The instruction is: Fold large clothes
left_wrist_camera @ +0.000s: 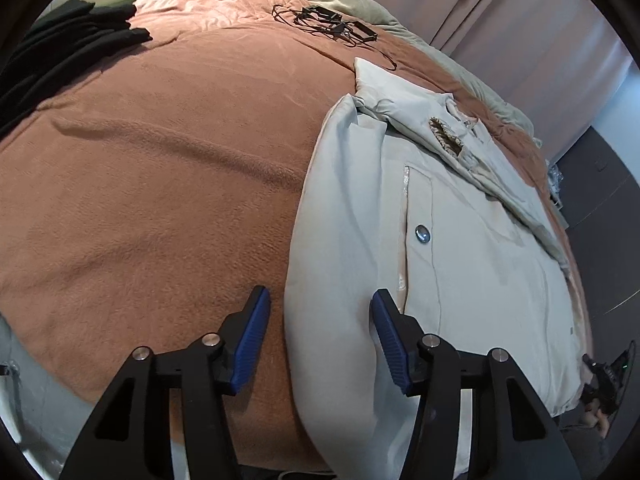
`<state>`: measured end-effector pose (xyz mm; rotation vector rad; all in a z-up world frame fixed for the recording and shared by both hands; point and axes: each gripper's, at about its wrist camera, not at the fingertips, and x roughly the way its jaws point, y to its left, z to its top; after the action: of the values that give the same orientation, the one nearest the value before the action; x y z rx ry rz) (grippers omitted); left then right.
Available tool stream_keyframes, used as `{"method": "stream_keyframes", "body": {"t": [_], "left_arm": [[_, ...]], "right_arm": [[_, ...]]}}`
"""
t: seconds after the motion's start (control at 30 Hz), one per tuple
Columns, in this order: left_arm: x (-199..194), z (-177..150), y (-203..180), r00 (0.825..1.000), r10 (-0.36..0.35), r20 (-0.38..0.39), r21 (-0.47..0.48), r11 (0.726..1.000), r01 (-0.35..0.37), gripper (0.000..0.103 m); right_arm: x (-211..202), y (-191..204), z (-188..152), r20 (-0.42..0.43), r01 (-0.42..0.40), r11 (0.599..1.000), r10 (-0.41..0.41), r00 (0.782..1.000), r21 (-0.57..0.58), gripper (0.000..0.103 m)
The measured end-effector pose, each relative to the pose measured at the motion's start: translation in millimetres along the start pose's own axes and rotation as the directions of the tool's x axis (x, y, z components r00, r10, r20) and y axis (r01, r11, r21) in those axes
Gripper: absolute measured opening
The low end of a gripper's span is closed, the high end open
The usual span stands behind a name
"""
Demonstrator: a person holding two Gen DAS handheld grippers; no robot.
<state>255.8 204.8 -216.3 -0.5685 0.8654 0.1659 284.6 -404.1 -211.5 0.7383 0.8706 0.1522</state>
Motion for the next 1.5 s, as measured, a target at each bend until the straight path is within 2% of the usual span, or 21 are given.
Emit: {"method": "stream_keyframes", "body": {"t": [0.13, 0.23, 0.37, 0.43, 0.47, 0.5, 0.53, 0.57, 0.67, 0.8, 0.9, 1.2, 1.5], "left_arm": [[-2, -7, 4, 0.996, -0.084, -0.020, -0.032, 0.996, 0.084, 0.054], [-6, -22, 2, 0.988, -0.148, -0.035, -0.042, 0.988, 0.147, 0.054], [-12, -37, -2, 0.979, -0.200, -0.039, -0.053, 0.979, 0.198, 0.052], [-11, -40, -3, 0.979, -0.195, -0.054, -0.058, 0.980, 0.192, 0.038], [-12, -41, -3, 0.981, -0.186, -0.052, -0.061, 0.981, 0.183, 0.035], [-14, -41, -3, 0.983, -0.180, -0.047, -0.062, 0.982, 0.177, 0.026], [-15, -40, -3, 0.981, -0.190, -0.040, -0.076, 0.980, 0.186, 0.014], [-17, -40, -1, 0.977, -0.210, -0.033, -0.096, 0.974, 0.206, 0.014], [-35, -38, -4, 0.978, -0.206, 0.031, -0.096, 0.973, 0.209, 0.010], [-64, -31, -17, 0.972, -0.217, 0.088, -0.055, 0.973, 0.223, 0.008], [-91, -28, -24, 0.961, -0.239, 0.139, -0.043, 0.968, 0.247, 0.008], [-174, -37, -15, 0.927, -0.285, 0.243, -0.010, 0.955, 0.296, 0.007], [-250, -47, -23, 0.871, -0.338, 0.357, 0.040, 0.937, 0.347, 0.007]], "right_arm": [[5, -3, -8, -0.028, -0.084, 0.996, 0.085, 0.996, 0.025, 0.049], [7, -5, -21, -0.069, -0.158, 0.986, 0.161, 0.985, 0.043, 0.045], [7, 1, -36, -0.085, -0.197, 0.980, 0.197, 0.977, 0.008, 0.045], [9, 3, -40, -0.095, -0.210, 0.978, 0.210, 0.973, 0.015, 0.045], [10, 5, -42, -0.099, -0.206, 0.978, 0.206, 0.973, 0.009, 0.045], [11, 8, -44, -0.105, -0.203, 0.979, 0.202, 0.974, -0.002, 0.045], [13, 13, -46, -0.118, -0.201, 0.980, 0.197, 0.973, -0.015, 0.040], [14, 15, -47, -0.125, -0.195, 0.981, 0.191, 0.974, -0.018, 0.026], [12, 17, -47, -0.123, -0.188, 0.982, 0.187, 0.975, 0.002, 0.019], [-20, 35, -38, -0.044, -0.257, 0.966, 0.255, 0.966, -0.028, 0.016], [-47, 54, -30, -0.003, -0.284, 0.957, 0.284, 0.959, -0.063, 0.015], [-120, 107, -29, 0.065, -0.390, 0.905, 0.405, 0.912, -0.173, 0.015], [-184, 130, -41, 0.099, -0.451, 0.855, 0.487, 0.868, -0.255, 0.015]]}}
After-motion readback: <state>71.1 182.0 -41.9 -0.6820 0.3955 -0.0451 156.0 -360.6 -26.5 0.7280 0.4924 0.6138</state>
